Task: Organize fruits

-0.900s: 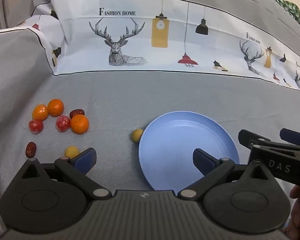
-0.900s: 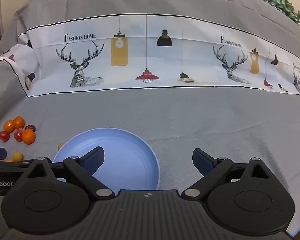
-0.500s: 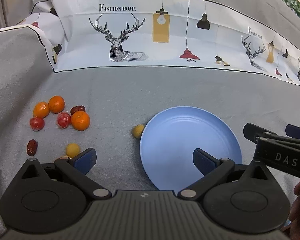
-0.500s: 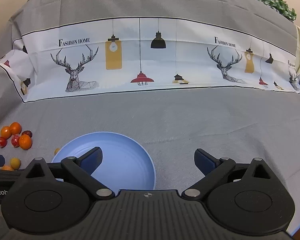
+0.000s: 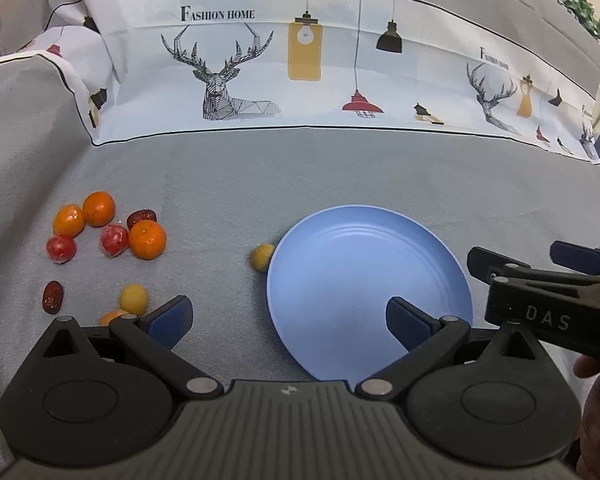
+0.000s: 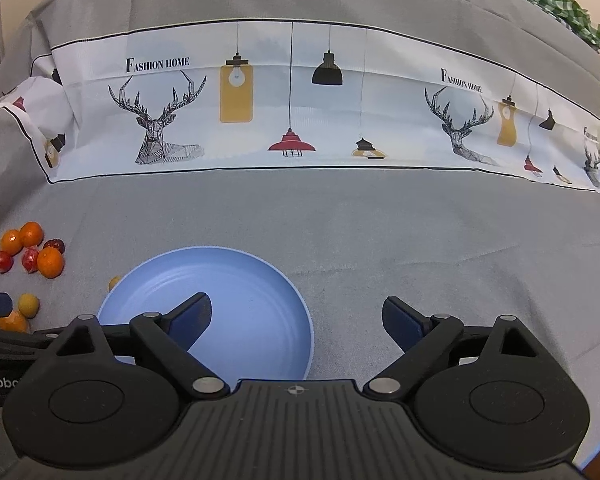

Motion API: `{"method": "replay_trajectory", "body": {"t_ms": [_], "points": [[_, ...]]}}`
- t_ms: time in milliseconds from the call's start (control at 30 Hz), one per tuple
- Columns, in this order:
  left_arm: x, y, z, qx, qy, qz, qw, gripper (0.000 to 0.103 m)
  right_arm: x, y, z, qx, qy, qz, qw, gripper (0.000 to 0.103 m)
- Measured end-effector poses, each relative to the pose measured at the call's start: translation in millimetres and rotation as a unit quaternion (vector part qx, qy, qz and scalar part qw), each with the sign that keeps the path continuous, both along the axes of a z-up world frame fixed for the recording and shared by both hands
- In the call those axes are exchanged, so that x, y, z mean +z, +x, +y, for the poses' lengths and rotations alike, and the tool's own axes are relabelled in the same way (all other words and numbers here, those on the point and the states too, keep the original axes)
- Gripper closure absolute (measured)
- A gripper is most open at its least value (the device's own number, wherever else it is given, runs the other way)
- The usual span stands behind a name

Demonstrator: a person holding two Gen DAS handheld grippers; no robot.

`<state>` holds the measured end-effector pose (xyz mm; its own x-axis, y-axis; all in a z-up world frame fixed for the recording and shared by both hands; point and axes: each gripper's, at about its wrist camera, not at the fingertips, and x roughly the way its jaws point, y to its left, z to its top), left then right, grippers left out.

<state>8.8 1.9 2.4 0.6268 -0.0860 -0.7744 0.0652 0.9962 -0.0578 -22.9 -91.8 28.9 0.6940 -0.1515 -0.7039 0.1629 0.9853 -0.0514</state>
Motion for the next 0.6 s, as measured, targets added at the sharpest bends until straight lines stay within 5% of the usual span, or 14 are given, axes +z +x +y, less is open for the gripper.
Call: {"method": "replay_trajectory", "body": {"t_ms": [200, 600], "points": [[0.9, -2.5, -3.0, -0.007, 0.002, -0.006, 1.0, 0.0, -2.6, 1.1, -1.0, -0.001, 0.003, -0.014, 1.0, 0.012], [2.0, -3.4, -3.2, -0.016, -0.001, -0.01, 0.9998, 0.0, -0.5, 1.0, 1.5, 0.013, 0.004, -0.01, 1.0, 0.033]]}}
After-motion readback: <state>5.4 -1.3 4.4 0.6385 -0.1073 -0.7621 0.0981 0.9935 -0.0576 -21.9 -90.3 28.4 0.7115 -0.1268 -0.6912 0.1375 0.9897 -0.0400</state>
